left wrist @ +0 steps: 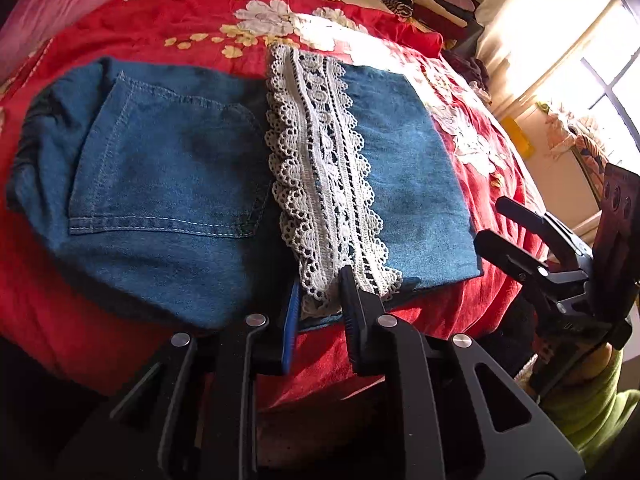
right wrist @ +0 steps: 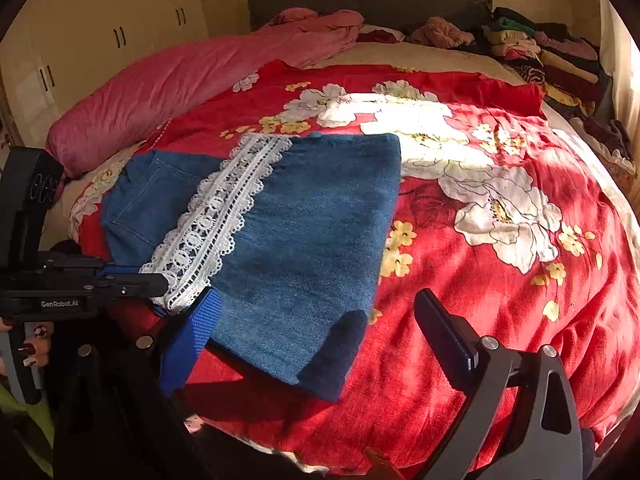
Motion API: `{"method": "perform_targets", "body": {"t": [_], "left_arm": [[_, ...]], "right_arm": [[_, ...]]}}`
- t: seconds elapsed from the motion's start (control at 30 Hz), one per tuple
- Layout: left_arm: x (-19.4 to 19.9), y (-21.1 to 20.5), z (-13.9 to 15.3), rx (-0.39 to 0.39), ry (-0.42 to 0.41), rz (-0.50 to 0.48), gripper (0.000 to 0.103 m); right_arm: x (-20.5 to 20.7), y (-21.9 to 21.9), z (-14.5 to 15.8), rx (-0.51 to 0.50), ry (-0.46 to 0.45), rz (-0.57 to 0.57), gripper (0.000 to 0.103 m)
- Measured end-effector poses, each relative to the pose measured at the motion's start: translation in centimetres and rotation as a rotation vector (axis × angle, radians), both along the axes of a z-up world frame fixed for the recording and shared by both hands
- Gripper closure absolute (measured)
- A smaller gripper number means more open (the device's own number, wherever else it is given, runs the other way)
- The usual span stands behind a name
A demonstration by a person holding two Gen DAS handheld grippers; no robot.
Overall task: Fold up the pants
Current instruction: 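Release the hem with both grippers and smooth the folded pants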
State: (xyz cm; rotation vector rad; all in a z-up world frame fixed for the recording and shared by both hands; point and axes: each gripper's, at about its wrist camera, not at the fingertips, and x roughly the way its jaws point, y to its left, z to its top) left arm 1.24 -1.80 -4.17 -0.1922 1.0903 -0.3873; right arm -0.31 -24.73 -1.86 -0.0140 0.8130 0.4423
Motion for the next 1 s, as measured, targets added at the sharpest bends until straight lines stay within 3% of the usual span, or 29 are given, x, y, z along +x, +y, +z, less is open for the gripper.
{"method": "perform_targets", "body": {"t": [0.07, 0.17, 0.27, 0.4, 0.53, 0.93, 1.0], "left_arm": [[-0.4, -0.4, -0.1, 0.05, -0.015, -0.019, 0.091], [-0.3, -0.8, -1.0, 0.066, -0.001, -0.027, 0.091], [-0.1, -0.8, -1.0, 0.06, -0.004, -0.032, 0.09], [-0.2, -0.8, -1.0, 0.067, -0.01, -0.035, 0.087], [-0.3, -0.9, -1.0, 0.077, -0.016, -0.037, 0.085], [-0.4, -0.7, -0.5, 0.074, -0.026, -0.033, 0.08], [-0.5, -0.6, -0.3, 0.073, -0.028, -0.032, 0.079]], "right_arm": [[-0.3, 0.8, 0.5, 0.001, -0.022, 0.032, 0.007], [-0.1, 2.0, -0.4, -0.032, 0.0, 0.058, 0.009], [0.4, 2.5, -2.0, -0.065, 0.069, 0.067, 0.025], [1.1, 2.1, -3.9, -0.111, 0.153, 0.024, 0.026], [1.5, 1.3, -4.5, -0.087, 0.186, -0.001, 0.026], [1.0, 0.6, -3.1, -0.049, 0.137, -0.02, 0.024], [1.0, 0.2, -2.6, -0.039, 0.129, -0.03, 0.019]]}}
